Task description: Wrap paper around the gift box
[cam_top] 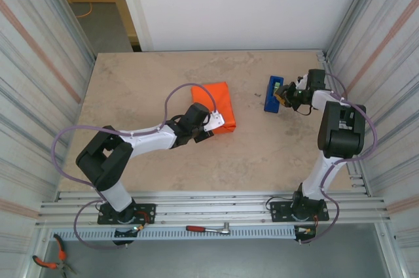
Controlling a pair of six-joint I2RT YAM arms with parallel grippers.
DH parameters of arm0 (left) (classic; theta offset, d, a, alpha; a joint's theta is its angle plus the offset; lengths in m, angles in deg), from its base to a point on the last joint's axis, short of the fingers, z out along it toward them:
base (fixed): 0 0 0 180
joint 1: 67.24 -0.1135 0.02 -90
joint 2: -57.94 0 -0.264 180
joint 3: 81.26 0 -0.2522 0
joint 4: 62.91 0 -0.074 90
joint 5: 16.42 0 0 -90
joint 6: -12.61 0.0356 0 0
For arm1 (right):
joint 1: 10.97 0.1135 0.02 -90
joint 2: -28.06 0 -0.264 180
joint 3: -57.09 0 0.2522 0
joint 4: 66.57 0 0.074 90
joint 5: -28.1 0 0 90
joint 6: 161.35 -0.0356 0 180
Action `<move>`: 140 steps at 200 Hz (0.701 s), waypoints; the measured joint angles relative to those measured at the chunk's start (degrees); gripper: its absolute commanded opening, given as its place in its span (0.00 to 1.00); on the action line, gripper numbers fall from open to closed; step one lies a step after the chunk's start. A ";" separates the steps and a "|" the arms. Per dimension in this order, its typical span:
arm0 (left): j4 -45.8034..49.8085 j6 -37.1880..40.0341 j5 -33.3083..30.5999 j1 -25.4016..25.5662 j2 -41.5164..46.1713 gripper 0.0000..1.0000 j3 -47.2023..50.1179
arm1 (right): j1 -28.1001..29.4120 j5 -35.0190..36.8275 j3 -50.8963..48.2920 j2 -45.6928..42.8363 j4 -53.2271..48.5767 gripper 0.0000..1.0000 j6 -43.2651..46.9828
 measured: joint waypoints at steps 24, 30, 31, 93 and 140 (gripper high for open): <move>0.00 0.02 0.00 0.00 0.00 0.57 0.00 | 0.00 -0.02 0.00 0.28 -0.02 0.19 -0.02; 0.00 0.02 0.00 0.00 0.00 0.57 0.00 | 0.00 -0.07 0.00 0.28 0.00 0.17 0.02; 0.00 0.02 0.00 0.00 0.00 0.57 0.00 | 0.00 -0.07 0.00 0.28 -0.02 0.17 -0.02; 0.00 0.02 0.00 0.00 0.00 0.57 0.00 | -0.20 -1.33 0.00 0.31 0.04 0.00 -0.13; 0.00 0.02 0.00 0.00 0.00 0.57 0.00 | -0.61 -3.72 -1.64 -0.17 3.23 0.00 -2.45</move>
